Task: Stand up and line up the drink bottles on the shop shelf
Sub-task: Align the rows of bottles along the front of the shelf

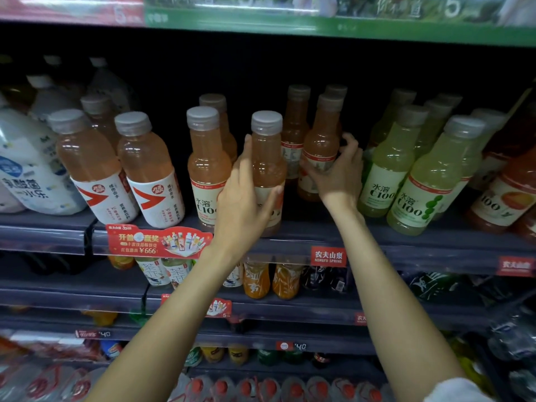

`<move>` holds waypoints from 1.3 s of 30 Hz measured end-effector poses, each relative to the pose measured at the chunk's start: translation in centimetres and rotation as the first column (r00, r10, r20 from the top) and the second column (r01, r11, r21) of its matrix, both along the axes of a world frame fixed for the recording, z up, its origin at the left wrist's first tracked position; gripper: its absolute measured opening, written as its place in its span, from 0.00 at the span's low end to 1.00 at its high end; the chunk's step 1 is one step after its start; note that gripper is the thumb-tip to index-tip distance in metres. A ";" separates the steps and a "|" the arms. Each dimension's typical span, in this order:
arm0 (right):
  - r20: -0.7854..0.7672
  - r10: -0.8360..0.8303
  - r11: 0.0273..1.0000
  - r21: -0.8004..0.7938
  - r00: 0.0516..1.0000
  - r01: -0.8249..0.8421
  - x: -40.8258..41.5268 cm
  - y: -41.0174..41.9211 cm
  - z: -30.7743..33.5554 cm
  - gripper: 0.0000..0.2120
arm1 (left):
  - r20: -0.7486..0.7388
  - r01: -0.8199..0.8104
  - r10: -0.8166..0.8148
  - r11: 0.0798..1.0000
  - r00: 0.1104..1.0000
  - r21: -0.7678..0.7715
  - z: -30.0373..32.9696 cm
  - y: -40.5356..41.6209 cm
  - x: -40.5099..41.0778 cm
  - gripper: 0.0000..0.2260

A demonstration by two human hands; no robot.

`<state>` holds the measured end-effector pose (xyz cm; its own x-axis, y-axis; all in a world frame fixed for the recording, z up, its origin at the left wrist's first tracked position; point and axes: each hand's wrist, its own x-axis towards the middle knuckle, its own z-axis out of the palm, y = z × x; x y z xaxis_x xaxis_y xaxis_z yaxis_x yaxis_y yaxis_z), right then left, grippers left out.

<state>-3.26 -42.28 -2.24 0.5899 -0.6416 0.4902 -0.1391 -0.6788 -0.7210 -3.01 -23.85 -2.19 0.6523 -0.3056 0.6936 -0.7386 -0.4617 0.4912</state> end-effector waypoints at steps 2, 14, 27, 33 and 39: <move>-0.058 -0.068 0.997 -0.051 0.996 0.065 0.9 0.1 0.6 0.43 | -0.002 0.000 0.000 1.000 1.000 0.003 0.0 0.0 0.1 0.38; -0.030 -0.142 0.955 -0.268 0.989 0.129 -0.9 -0.7 0.6 0.35 | -0.016 0.005 -0.005 1.000 1.000 -0.001 -0.2 0.0 0.3 0.37; -0.290 -0.092 0.770 -0.628 0.953 -0.117 4.7 2.8 0.8 0.20 | -0.029 0.017 -0.017 1.000 0.999 -0.006 0.0 0.1 0.3 0.39; -0.268 -0.202 0.712 -0.701 0.942 -0.047 3.7 2.6 0.8 0.22 | -0.022 0.022 -0.022 1.000 1.000 -0.003 -0.1 0.3 0.5 0.38; -0.297 -0.137 0.754 -0.649 0.945 -0.095 2.9 2.3 1.5 0.22 | -0.018 0.020 -0.019 1.000 1.000 0.008 -0.2 0.3 0.5 0.38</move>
